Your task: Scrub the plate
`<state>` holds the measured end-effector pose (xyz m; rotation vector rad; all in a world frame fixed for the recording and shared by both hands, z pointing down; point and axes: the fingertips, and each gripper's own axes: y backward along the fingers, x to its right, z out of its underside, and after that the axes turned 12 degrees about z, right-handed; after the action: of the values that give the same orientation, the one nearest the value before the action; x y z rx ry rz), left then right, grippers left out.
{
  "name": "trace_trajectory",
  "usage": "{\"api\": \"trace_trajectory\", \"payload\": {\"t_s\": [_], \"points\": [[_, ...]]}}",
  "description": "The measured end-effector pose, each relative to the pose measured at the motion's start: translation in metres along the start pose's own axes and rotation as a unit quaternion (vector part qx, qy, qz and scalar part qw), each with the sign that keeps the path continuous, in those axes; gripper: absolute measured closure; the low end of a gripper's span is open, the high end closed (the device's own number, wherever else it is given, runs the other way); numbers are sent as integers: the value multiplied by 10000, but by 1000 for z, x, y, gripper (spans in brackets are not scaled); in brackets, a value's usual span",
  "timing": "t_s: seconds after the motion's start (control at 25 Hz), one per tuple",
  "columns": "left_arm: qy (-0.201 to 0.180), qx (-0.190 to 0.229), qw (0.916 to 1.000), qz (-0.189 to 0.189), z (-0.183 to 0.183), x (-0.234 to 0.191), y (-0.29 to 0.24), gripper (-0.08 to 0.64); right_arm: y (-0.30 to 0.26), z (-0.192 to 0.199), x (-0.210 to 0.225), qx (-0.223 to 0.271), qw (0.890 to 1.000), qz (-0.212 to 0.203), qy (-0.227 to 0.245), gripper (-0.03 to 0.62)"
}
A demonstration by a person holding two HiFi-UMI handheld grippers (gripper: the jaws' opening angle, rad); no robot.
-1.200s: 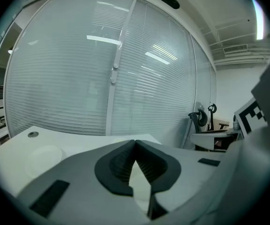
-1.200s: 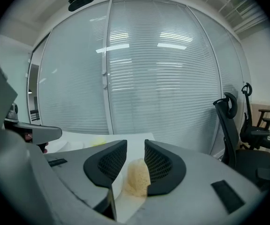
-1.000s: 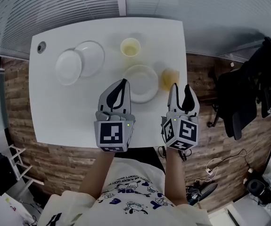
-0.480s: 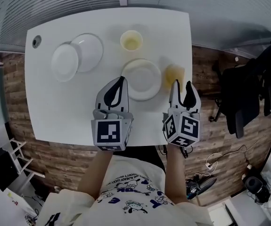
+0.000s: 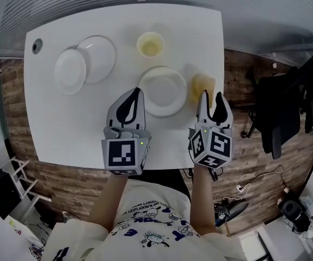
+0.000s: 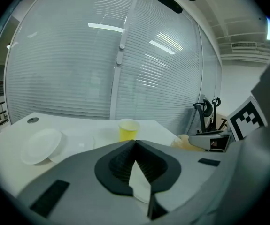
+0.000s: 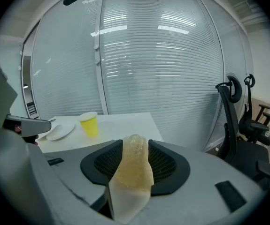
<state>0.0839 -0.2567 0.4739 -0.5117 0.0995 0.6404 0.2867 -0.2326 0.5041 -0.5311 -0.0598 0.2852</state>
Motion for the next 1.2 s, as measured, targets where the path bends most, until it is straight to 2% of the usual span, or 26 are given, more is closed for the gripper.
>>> {"api": "trace_trajectory", "payload": {"t_s": [0.68,1.2], "points": [[176,-172,9997,-67,19,-1,2,535,-11,25,-5,-327,9993,-109,122,445],[245,-153,9996,-81,19,-3,4,535,-13,23,-8,-497,9985,-208,-55,495]]}}
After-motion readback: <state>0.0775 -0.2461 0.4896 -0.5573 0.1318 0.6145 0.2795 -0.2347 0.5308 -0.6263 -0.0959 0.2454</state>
